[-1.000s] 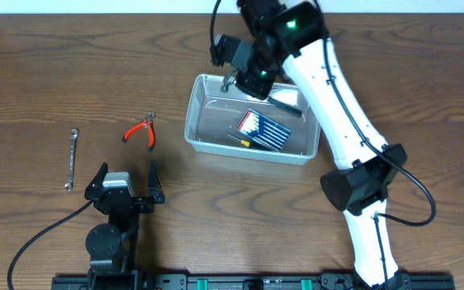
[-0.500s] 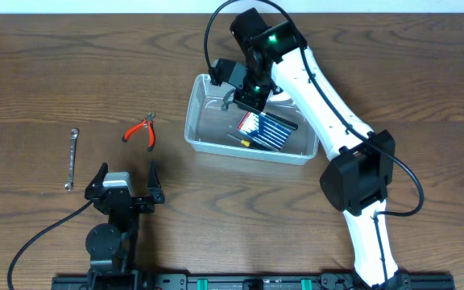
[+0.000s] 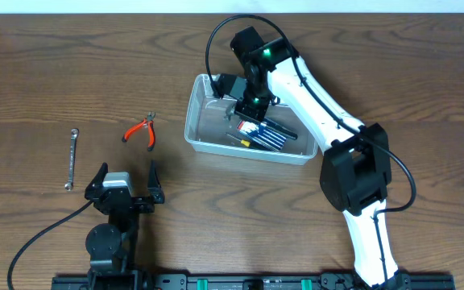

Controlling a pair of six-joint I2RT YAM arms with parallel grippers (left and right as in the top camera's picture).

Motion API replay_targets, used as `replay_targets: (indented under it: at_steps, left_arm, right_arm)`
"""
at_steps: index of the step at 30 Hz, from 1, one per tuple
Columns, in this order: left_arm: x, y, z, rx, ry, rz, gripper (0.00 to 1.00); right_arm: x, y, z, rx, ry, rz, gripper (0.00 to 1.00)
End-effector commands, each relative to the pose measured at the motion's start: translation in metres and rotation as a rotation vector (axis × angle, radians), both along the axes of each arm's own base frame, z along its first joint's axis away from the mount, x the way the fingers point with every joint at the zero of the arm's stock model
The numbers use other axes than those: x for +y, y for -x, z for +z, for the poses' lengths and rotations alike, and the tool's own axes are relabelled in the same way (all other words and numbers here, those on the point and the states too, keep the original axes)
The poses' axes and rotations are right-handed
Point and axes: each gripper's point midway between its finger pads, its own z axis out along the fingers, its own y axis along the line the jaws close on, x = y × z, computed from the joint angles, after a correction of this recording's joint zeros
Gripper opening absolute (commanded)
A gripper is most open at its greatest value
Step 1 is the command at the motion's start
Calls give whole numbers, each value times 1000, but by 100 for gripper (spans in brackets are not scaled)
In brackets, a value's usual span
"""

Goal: Pack container
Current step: 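Lower the hammer into the container beside the set case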

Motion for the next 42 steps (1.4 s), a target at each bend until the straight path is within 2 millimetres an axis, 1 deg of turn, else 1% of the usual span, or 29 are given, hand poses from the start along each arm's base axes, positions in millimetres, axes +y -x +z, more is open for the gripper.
replay_targets:
  at_steps: [1, 8, 10, 14, 18, 30, 42]
  left_arm:
    - [0, 1, -15, 48, 7, -2, 98]
    - [0, 1, -15, 48, 7, -2, 98]
    - [0, 1, -15, 48, 7, -2, 98]
    - [0, 1, -15, 48, 7, -2, 98]
    - [0, 1, -15, 48, 7, -2, 98]
    - [0, 1, -15, 48, 7, -2, 98]
    - [0, 1, -15, 48, 7, -2, 98]
  right_arm:
    - [2, 1, 0, -2, -11, 13, 2]
    - [4, -3, -1, -18, -20, 13, 2]
    - [4, -3, -5, -12, -17, 12, 3]
    - [2, -2, -18, 16, -2, 3, 1]
    - [0, -2, -24, 30, 7, -5, 1]
    - [-9, -9, -26, 33, 7, -31, 2]
    - [-9, -11, -27, 27, 4, -34, 4]
